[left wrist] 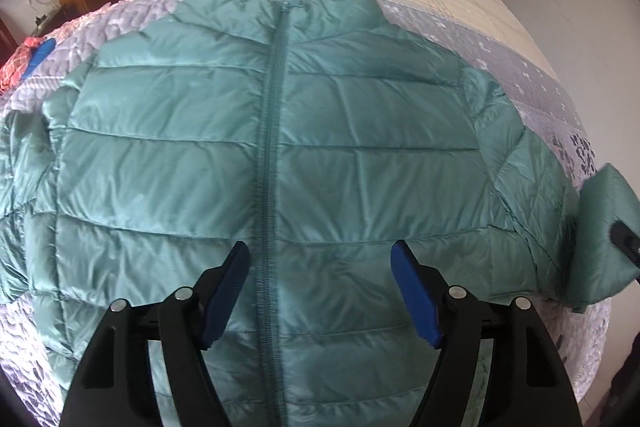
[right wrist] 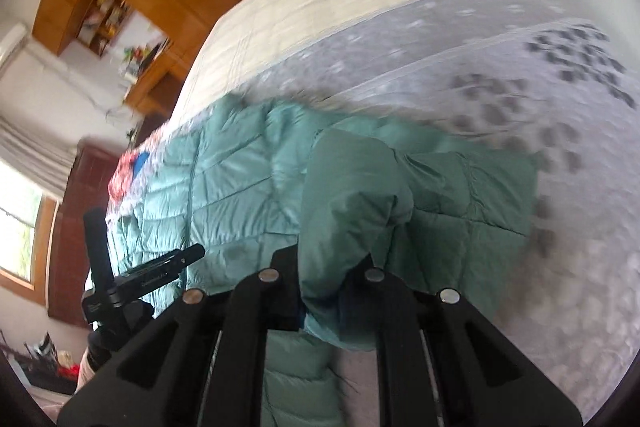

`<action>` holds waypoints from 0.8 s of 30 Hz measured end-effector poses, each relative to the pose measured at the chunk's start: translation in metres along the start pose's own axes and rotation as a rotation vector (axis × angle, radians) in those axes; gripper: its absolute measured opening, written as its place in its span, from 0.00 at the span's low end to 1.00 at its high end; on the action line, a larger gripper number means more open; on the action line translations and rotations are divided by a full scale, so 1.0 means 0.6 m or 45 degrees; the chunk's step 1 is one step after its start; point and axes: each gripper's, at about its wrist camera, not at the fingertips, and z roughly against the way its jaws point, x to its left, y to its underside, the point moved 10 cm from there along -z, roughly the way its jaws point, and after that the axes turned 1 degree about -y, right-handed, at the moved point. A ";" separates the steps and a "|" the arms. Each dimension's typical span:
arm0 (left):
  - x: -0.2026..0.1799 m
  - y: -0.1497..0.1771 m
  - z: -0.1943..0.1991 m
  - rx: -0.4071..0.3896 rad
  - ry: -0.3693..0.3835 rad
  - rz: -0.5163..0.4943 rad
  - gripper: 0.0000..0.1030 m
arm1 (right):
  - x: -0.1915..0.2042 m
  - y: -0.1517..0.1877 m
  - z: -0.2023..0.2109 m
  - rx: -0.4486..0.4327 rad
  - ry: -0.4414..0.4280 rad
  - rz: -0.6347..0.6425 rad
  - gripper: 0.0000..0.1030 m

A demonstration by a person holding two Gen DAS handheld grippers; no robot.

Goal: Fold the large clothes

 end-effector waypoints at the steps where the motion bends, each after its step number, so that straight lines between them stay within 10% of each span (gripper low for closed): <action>1: 0.007 0.000 0.002 -0.002 -0.005 0.002 0.71 | 0.011 0.001 -0.015 0.024 0.003 0.019 0.09; 9: 0.035 -0.006 0.009 -0.003 -0.009 0.017 0.71 | 0.058 0.024 -0.092 0.177 -0.014 0.100 0.18; 13: 0.030 -0.008 0.010 0.004 0.019 0.022 0.71 | 0.099 0.031 -0.060 0.171 -0.330 0.061 0.42; 16: 0.022 -0.007 0.016 0.012 0.075 0.026 0.71 | 0.106 0.026 -0.015 0.115 -0.438 0.058 0.43; 24: -0.088 0.015 0.020 0.099 0.334 -0.040 0.73 | -0.057 0.010 0.082 -0.075 0.009 -0.048 0.43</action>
